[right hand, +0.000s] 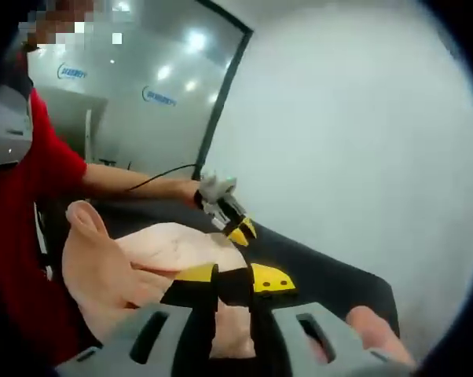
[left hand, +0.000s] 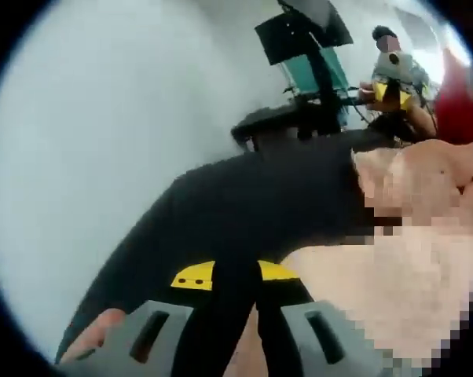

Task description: Fold the towel on the table until its edges align and the towel forms a compact rectangular stack.

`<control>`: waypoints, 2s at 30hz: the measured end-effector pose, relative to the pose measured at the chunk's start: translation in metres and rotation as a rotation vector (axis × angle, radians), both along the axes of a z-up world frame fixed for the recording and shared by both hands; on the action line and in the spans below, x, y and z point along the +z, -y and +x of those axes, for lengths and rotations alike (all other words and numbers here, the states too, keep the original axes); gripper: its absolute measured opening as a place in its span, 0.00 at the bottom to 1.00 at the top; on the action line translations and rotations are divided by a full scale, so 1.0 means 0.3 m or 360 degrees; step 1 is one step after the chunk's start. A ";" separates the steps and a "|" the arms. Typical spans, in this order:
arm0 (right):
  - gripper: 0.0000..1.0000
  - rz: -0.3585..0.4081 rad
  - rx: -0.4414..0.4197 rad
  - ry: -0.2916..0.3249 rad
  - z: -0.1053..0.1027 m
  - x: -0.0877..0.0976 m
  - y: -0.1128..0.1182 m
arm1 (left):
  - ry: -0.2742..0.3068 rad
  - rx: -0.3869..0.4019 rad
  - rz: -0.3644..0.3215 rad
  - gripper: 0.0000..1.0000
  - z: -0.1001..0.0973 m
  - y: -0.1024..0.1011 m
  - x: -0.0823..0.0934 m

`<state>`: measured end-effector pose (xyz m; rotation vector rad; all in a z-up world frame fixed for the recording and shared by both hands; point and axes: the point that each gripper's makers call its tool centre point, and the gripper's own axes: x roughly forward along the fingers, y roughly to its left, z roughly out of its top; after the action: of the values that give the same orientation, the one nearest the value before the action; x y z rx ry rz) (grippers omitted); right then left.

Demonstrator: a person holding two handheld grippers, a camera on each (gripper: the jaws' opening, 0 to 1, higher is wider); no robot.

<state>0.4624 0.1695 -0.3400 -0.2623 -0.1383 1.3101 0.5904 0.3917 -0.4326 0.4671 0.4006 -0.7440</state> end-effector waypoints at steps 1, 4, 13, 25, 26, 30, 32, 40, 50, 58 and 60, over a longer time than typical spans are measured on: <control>0.12 0.0007 0.0000 -0.0005 0.002 -0.002 0.001 | -0.0031 -0.0007 0.0008 0.21 0.007 0.002 -0.018; 0.12 0.0038 0.0002 -0.0037 0.017 -0.012 0.001 | -0.0126 -0.0129 0.0010 0.21 -0.020 0.051 -0.065; 0.12 0.0035 0.0015 -0.0121 0.071 -0.069 -0.030 | -0.0228 -0.0200 -0.0047 0.12 -0.096 0.107 -0.126; 0.09 -0.0401 0.0312 0.0438 0.025 -0.032 -0.193 | 0.0218 -0.0077 -0.0154 0.00 -0.138 0.079 0.147; 0.09 -0.0376 0.0315 0.0423 0.029 -0.014 -0.195 | 0.0286 -0.0059 -0.0197 0.00 -0.160 0.061 0.197; 0.09 -0.0402 0.0415 0.0553 0.029 -0.003 -0.194 | 0.0555 -0.0020 -0.0332 0.00 -0.254 -0.011 0.384; 0.09 -0.0587 0.0480 0.0948 0.022 -0.038 -0.192 | 0.0680 -0.0006 -0.0460 0.00 -0.321 -0.048 0.491; 0.03 -0.0370 0.0500 0.0532 -0.005 -0.036 -0.215 | 0.1188 0.0113 -0.0512 0.00 -0.790 -0.322 0.741; 0.10 -0.0227 0.0067 0.0218 0.169 -0.066 -0.172 | 0.0525 0.0428 0.0089 0.10 -1.103 -0.678 0.325; 0.10 -0.0068 -0.0047 0.0156 0.175 -0.043 -0.151 | 0.0583 0.0573 -0.0529 0.25 -0.885 -0.679 0.500; 0.10 -0.0064 -0.0059 0.0155 0.168 -0.042 -0.146 | 0.0550 0.0408 -0.0452 0.25 -0.759 -0.559 0.461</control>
<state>0.5128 0.2134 -0.3527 -0.3613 -0.1889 1.2649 0.3628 0.5594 -0.2944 0.2619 0.0267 -0.4500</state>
